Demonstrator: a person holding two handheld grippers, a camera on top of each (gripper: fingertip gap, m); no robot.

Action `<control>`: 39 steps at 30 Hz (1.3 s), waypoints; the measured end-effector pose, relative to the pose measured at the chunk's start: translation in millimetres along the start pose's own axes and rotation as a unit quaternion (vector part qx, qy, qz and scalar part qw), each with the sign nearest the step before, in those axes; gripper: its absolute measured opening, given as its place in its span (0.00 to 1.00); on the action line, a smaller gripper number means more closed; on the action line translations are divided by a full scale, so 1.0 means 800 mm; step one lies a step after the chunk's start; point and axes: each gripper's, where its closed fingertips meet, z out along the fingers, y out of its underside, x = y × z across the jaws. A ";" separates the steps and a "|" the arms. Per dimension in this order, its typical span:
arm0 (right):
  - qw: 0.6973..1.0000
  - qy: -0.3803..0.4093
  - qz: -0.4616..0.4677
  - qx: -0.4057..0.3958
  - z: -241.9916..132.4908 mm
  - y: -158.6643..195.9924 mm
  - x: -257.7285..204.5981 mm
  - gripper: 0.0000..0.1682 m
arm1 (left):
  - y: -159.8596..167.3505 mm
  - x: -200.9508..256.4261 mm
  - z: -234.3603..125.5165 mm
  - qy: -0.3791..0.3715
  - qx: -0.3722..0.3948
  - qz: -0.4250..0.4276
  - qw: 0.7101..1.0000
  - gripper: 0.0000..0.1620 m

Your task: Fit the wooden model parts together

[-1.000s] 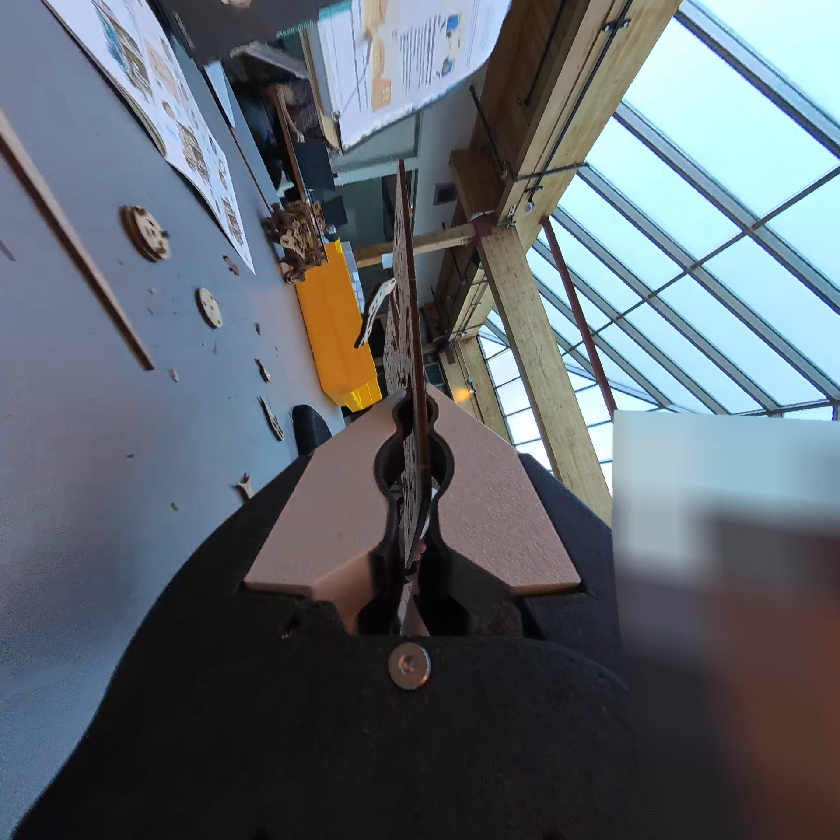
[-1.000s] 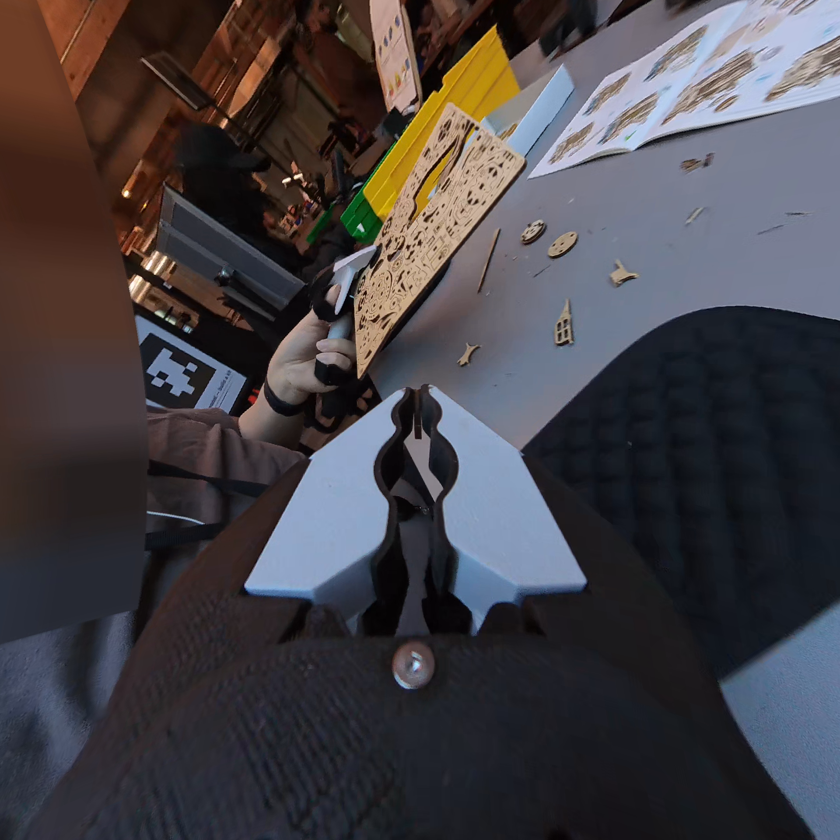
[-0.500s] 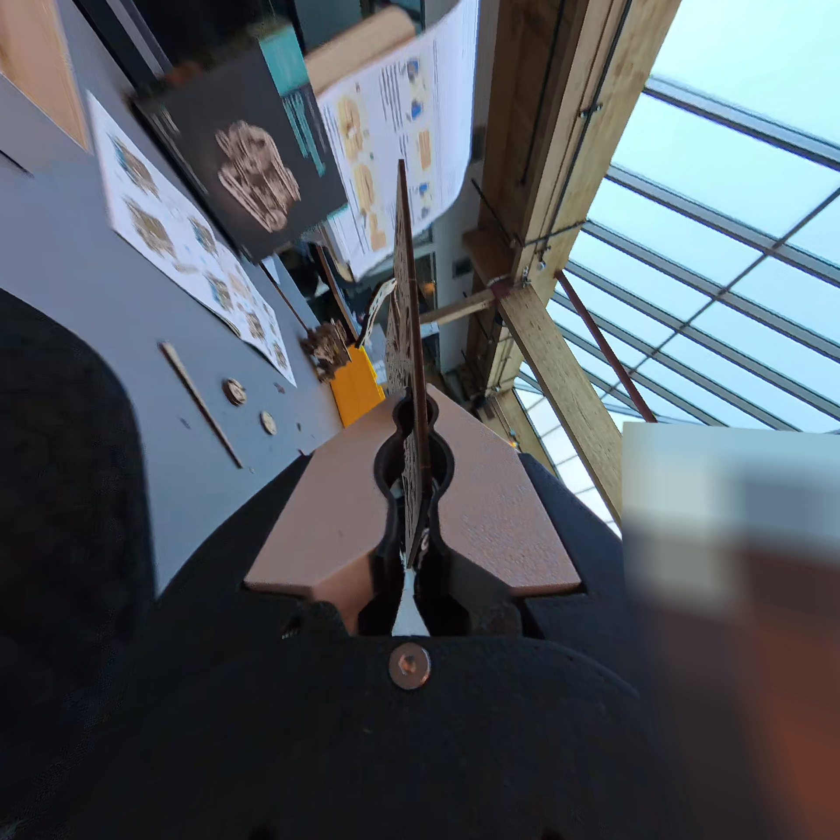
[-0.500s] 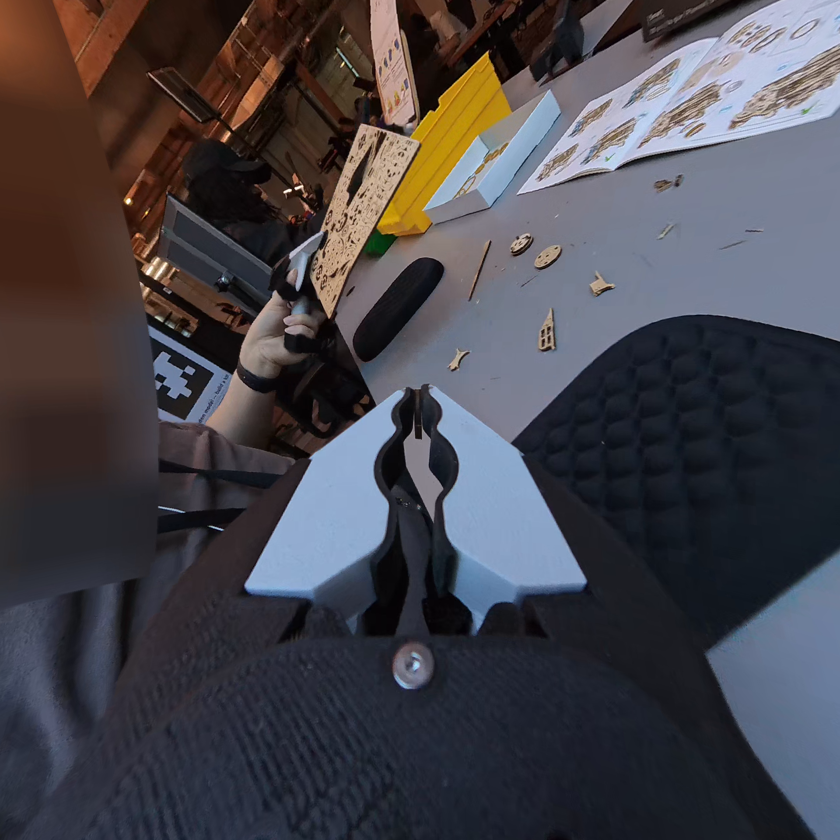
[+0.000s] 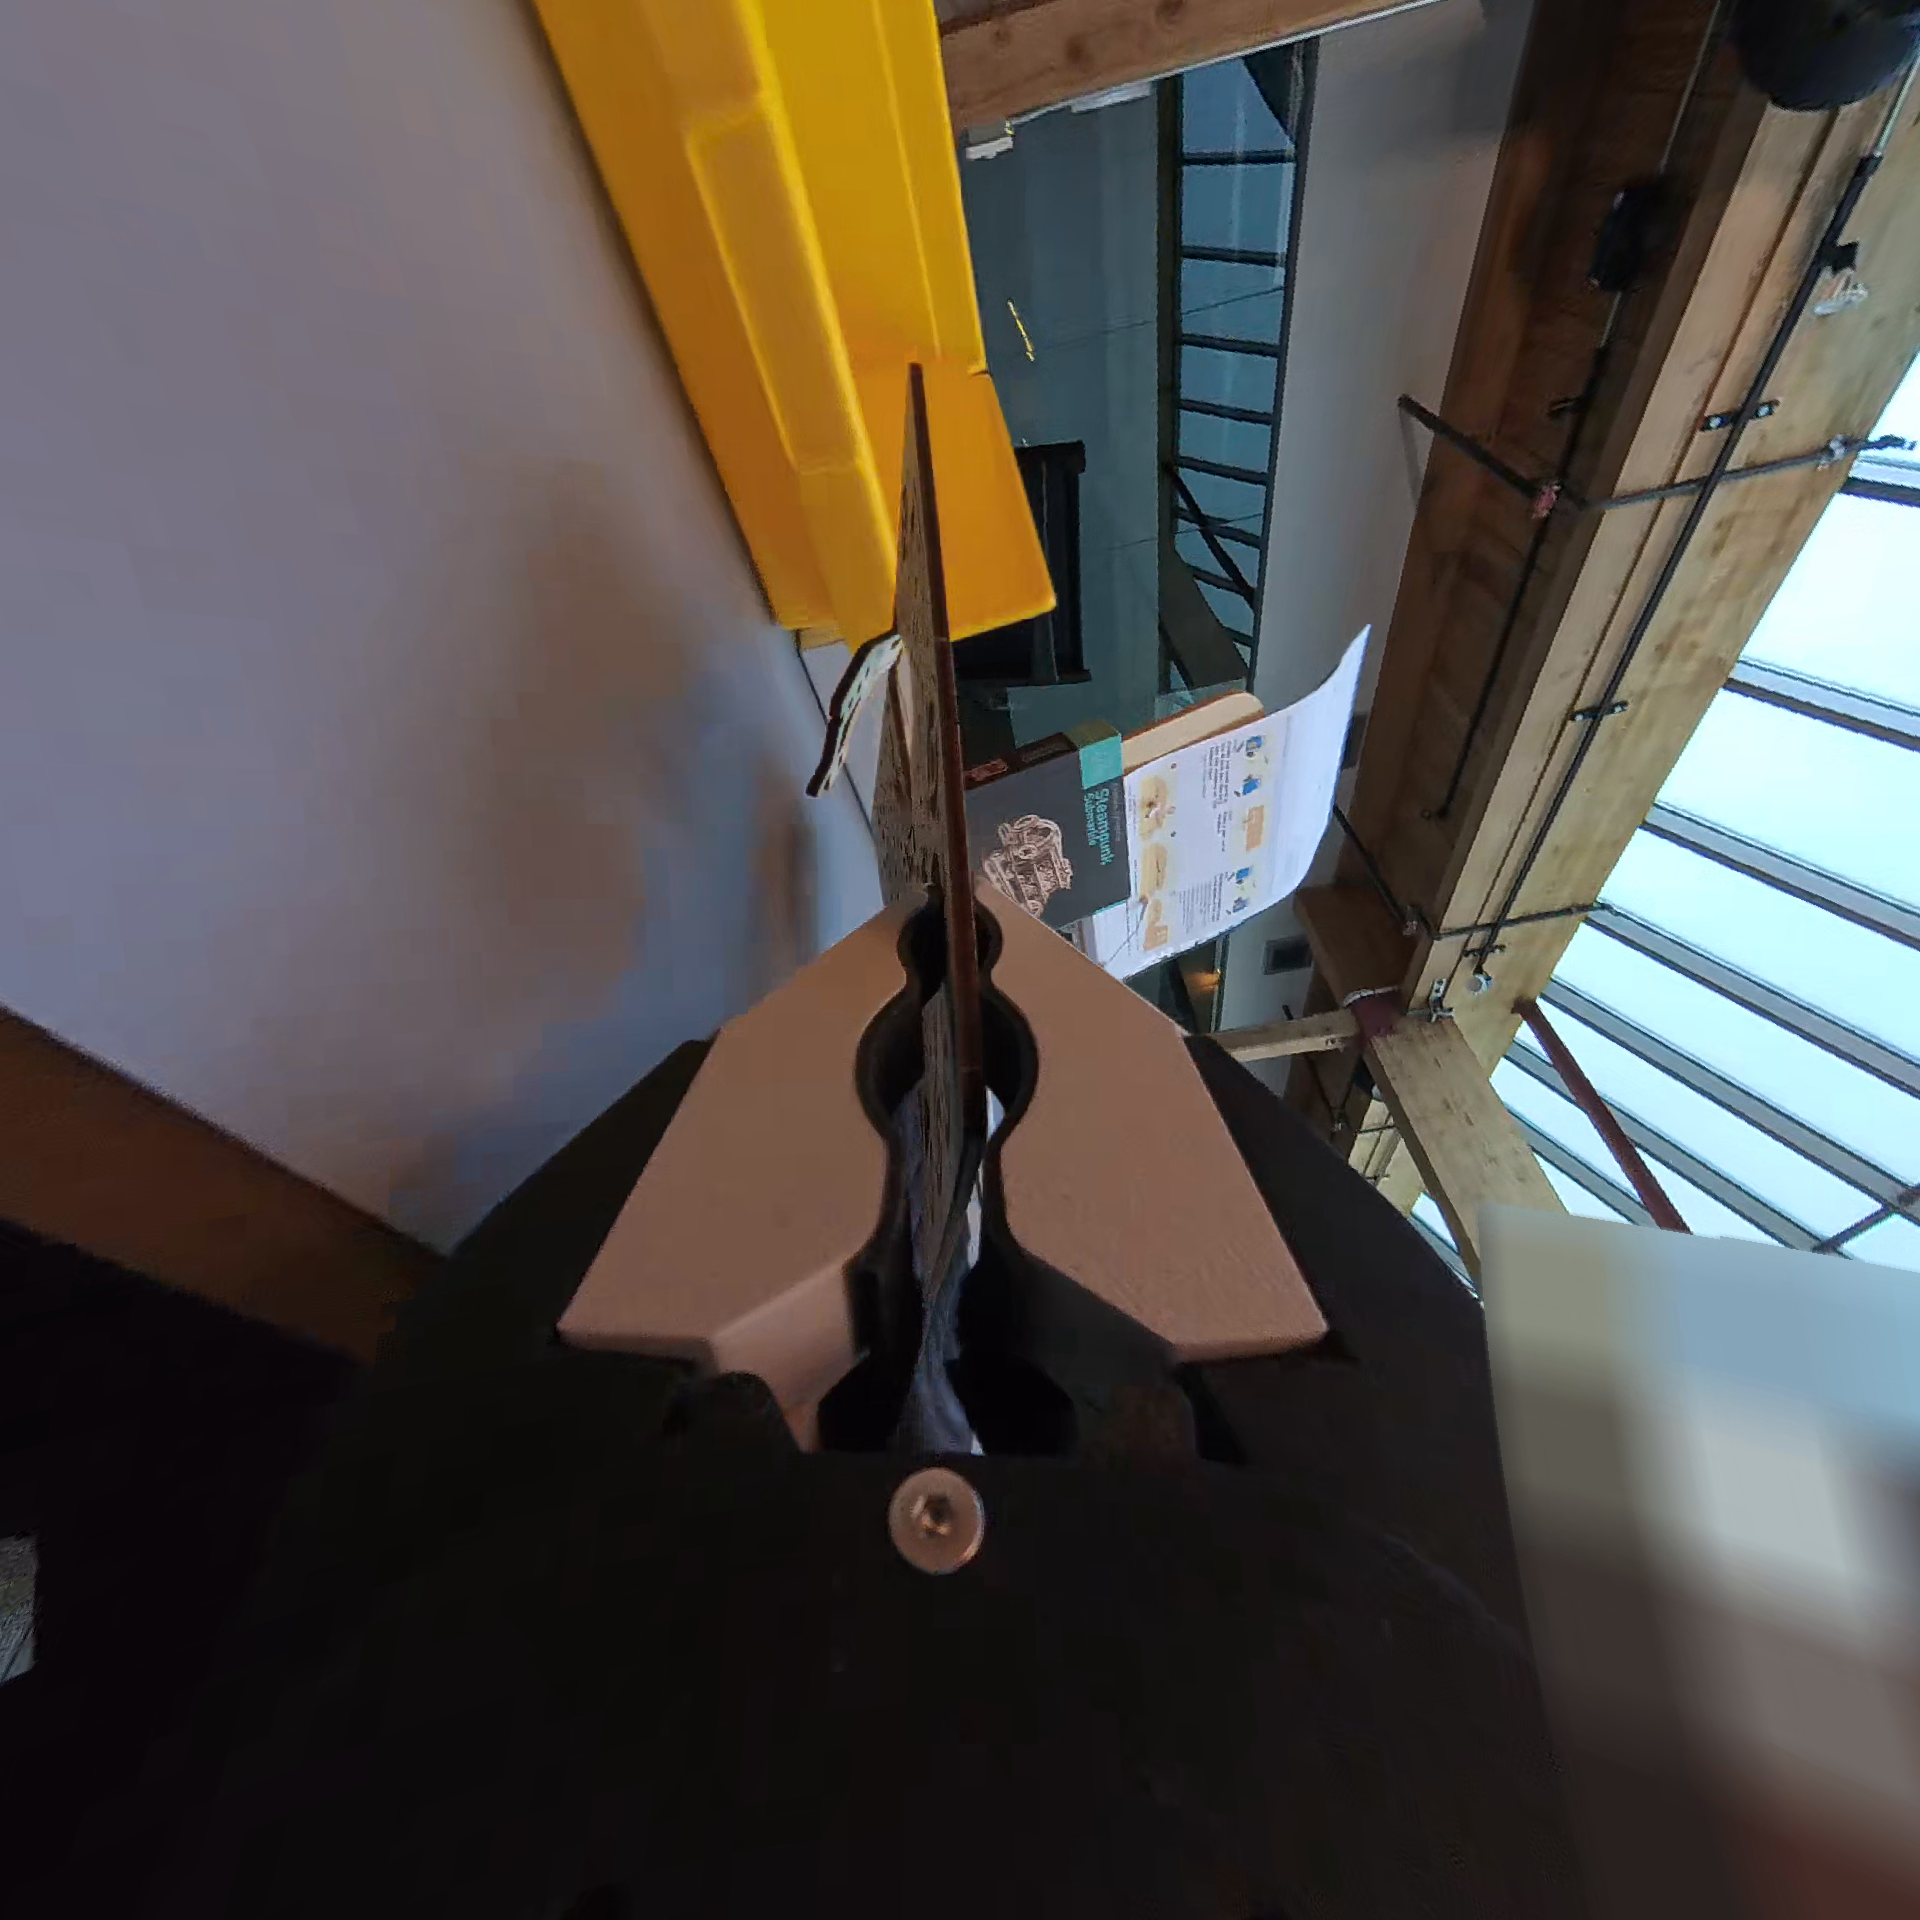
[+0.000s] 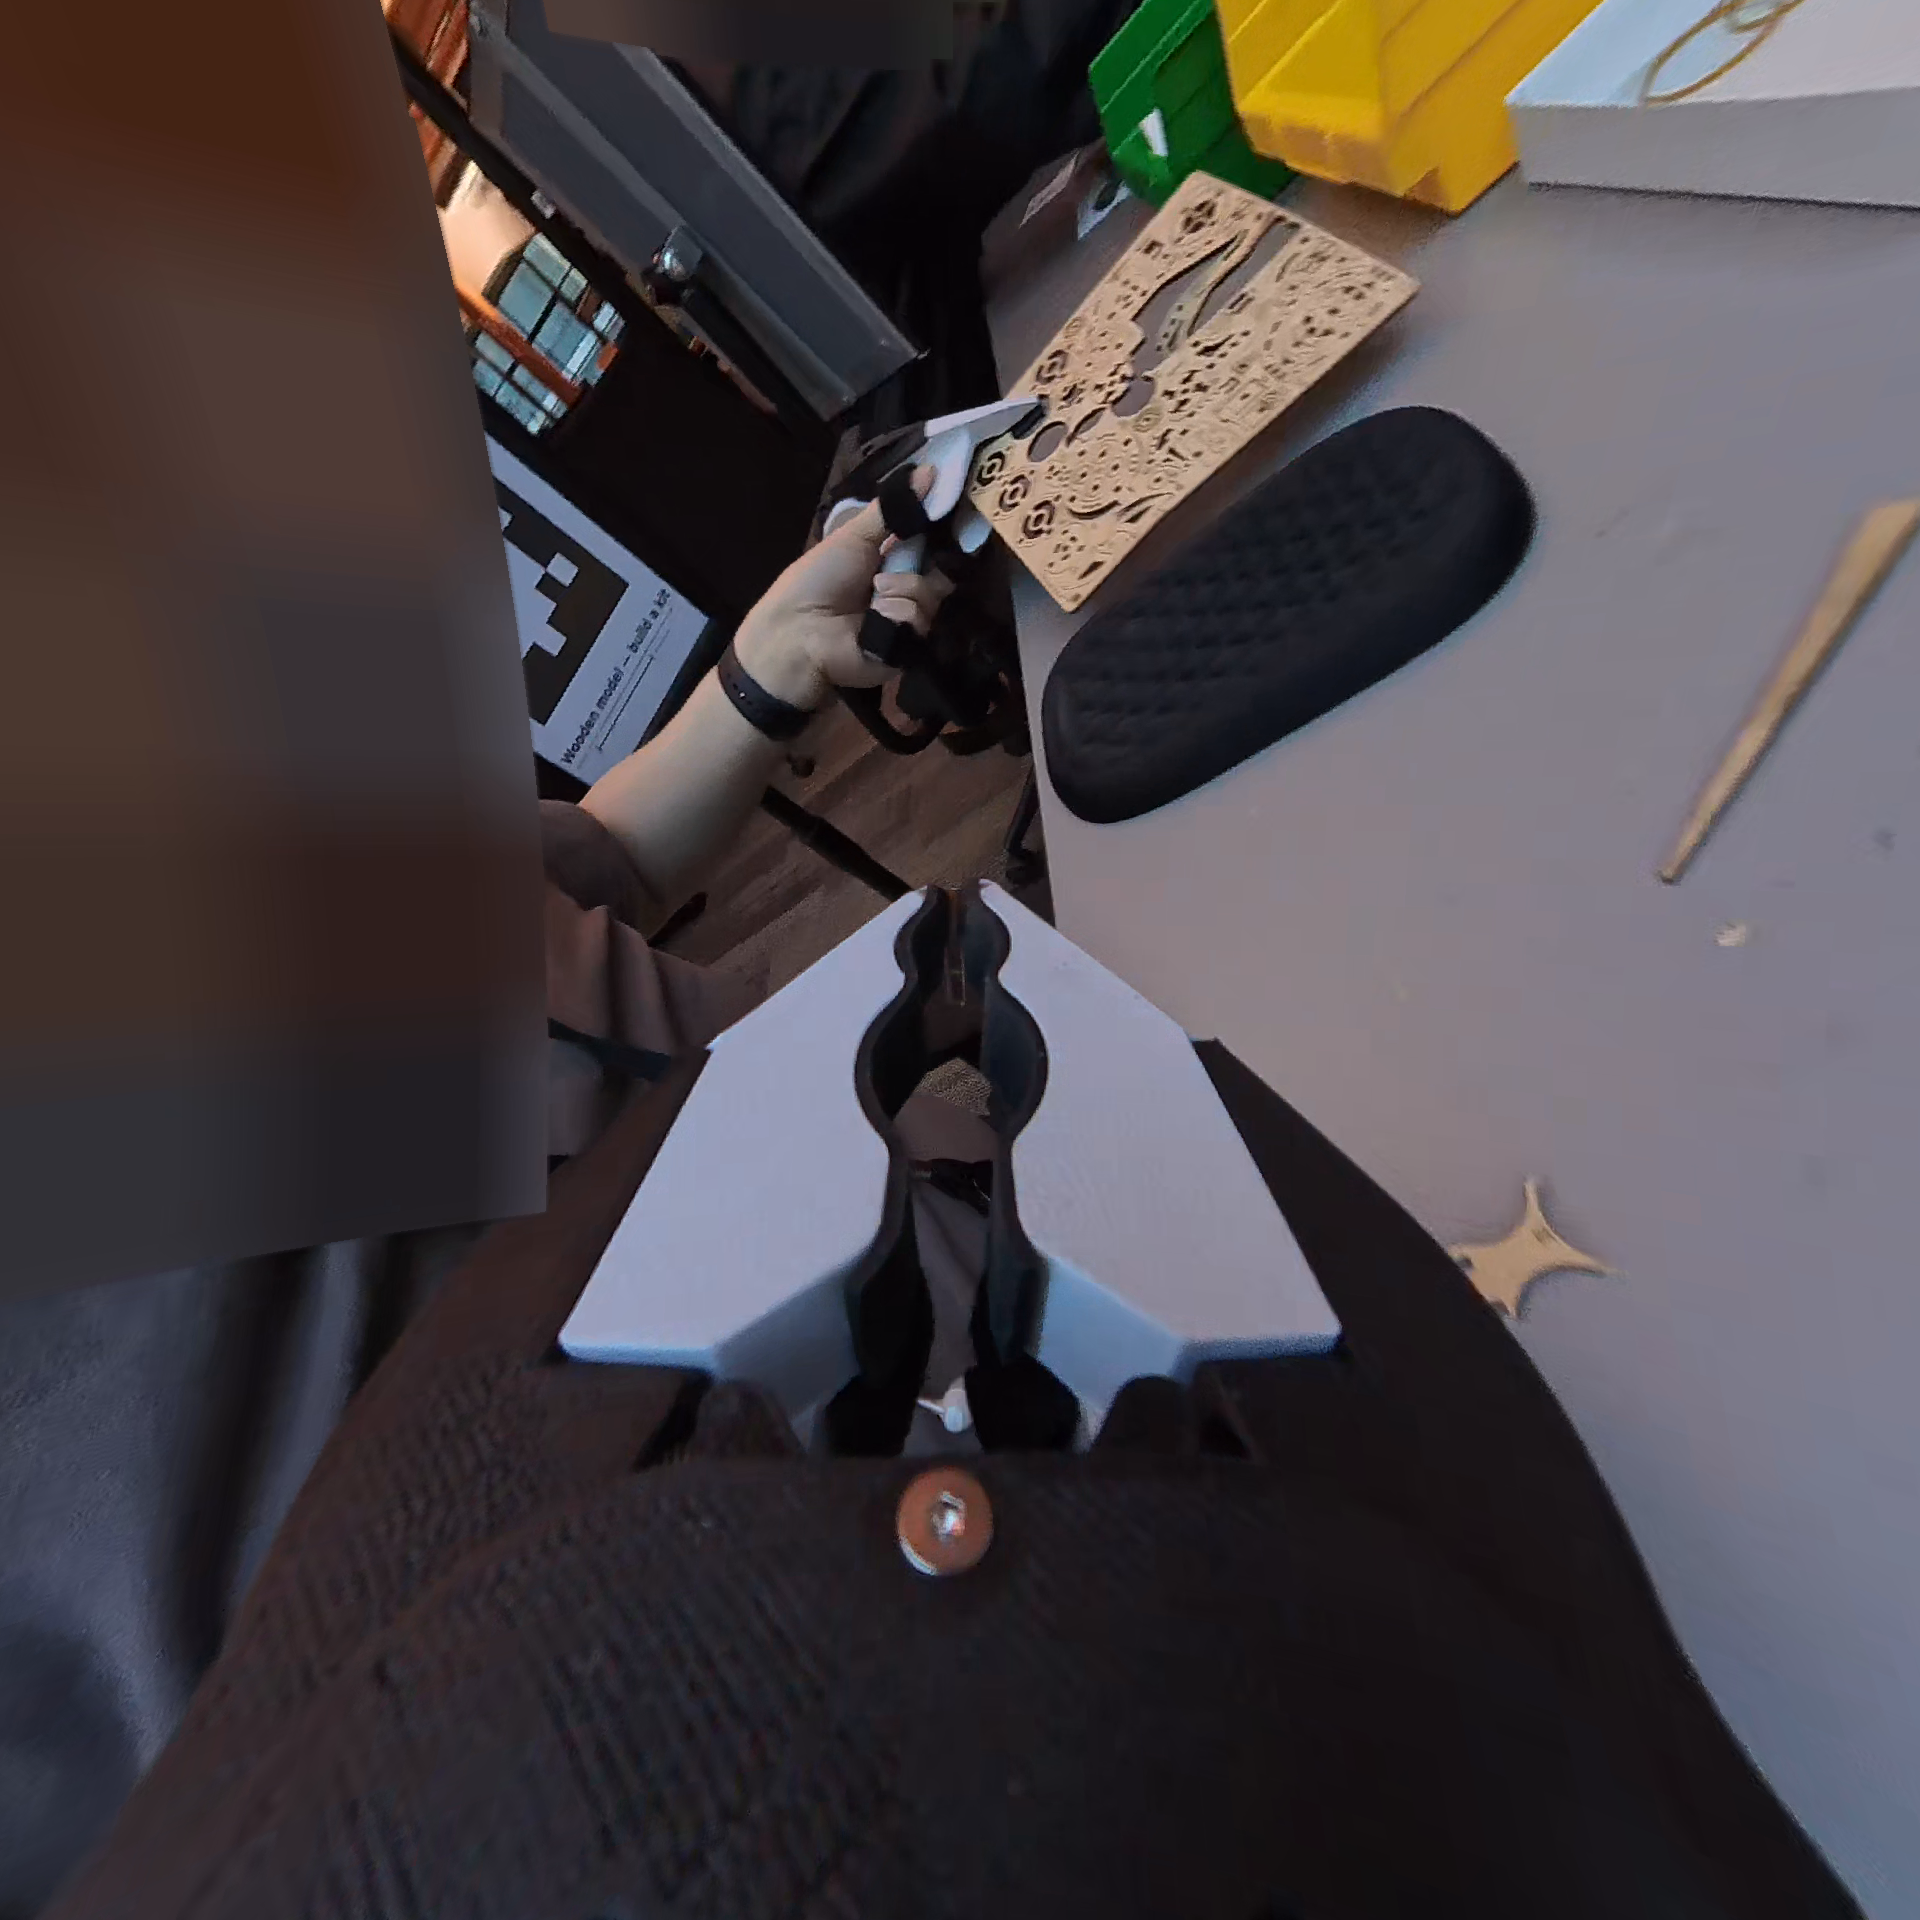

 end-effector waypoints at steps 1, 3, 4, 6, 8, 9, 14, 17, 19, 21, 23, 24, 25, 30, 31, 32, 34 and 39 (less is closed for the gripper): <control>1.000 -0.012 -0.004 -0.010 0.015 0.000 -0.005 0.01 | -0.002 -0.006 -0.002 -0.007 0.002 0.000 1.000 0.00; 0.999 -0.035 -0.009 -0.027 0.042 0.000 -0.013 0.01 | -0.002 -0.016 -0.003 -0.020 -0.004 -0.004 1.000 0.00; 0.998 -0.046 -0.012 -0.031 0.054 -0.001 -0.016 0.01 | 0.000 -0.020 -0.004 -0.026 -0.008 -0.005 1.000 0.00; 0.997 -0.063 -0.021 -0.040 0.078 -0.003 -0.021 0.01 | 0.001 -0.025 -0.004 -0.040 -0.016 -0.006 0.999 0.00; 0.996 -0.070 -0.034 -0.052 0.103 -0.004 -0.021 0.01 | 0.001 -0.030 -0.006 -0.059 -0.021 -0.002 0.998 0.04; 0.995 -0.074 -0.043 -0.055 0.116 -0.005 -0.021 0.01 | 0.002 -0.033 -0.007 -0.075 -0.025 -0.002 0.997 0.12; 0.989 -0.113 -0.083 -0.052 0.175 -0.009 -0.039 0.01 | 0.012 -0.040 -0.011 -0.147 -0.075 0.063 0.984 0.33; 0.985 -0.123 -0.104 -0.054 0.204 -0.013 -0.046 0.01 | 0.017 -0.043 -0.012 -0.200 -0.126 0.149 0.960 0.36; 0.984 -0.125 -0.116 -0.054 0.221 -0.020 -0.047 0.01 | 0.024 -0.043 -0.013 -0.233 -0.171 0.186 0.939 0.39; 0.983 -0.111 -0.135 -0.051 0.239 -0.034 -0.039 0.01 | 0.031 -0.041 -0.015 -0.262 -0.218 0.218 0.915 0.46; 0.983 -0.091 -0.151 -0.053 0.258 -0.051 -0.027 0.01 | 0.035 -0.044 -0.020 -0.291 -0.257 0.249 0.887 0.49; 0.983 -0.085 -0.152 -0.055 0.267 -0.059 -0.021 0.01 | 0.036 -0.046 -0.023 -0.302 -0.270 0.257 0.877 0.49; 0.983 -0.083 -0.153 -0.057 0.277 -0.068 -0.016 0.01 | 0.036 -0.047 -0.023 -0.308 -0.277 0.262 0.872 0.49; 0.982 -0.053 -0.154 -0.096 0.330 -0.094 0.019 0.01 | 0.033 -0.050 -0.030 -0.324 -0.299 0.268 0.856 0.46; 0.981 -0.043 -0.160 -0.104 0.340 -0.098 0.027 0.01 | 0.034 -0.048 -0.032 -0.320 -0.299 0.256 0.862 0.48; 0.979 -0.034 -0.166 -0.112 0.348 -0.102 0.036 0.01 | 0.032 -0.047 -0.036 -0.318 -0.296 0.244 0.867 0.51; 0.977 -0.021 -0.171 -0.126 0.364 -0.106 0.052 0.01 | 0.024 -0.047 -0.046 -0.322 -0.285 0.238 0.871 0.54; 0.972 0.013 -0.188 -0.137 0.389 -0.120 0.084 0.01 | -0.002 -0.041 -0.055 -0.305 -0.260 0.300 0.866 0.50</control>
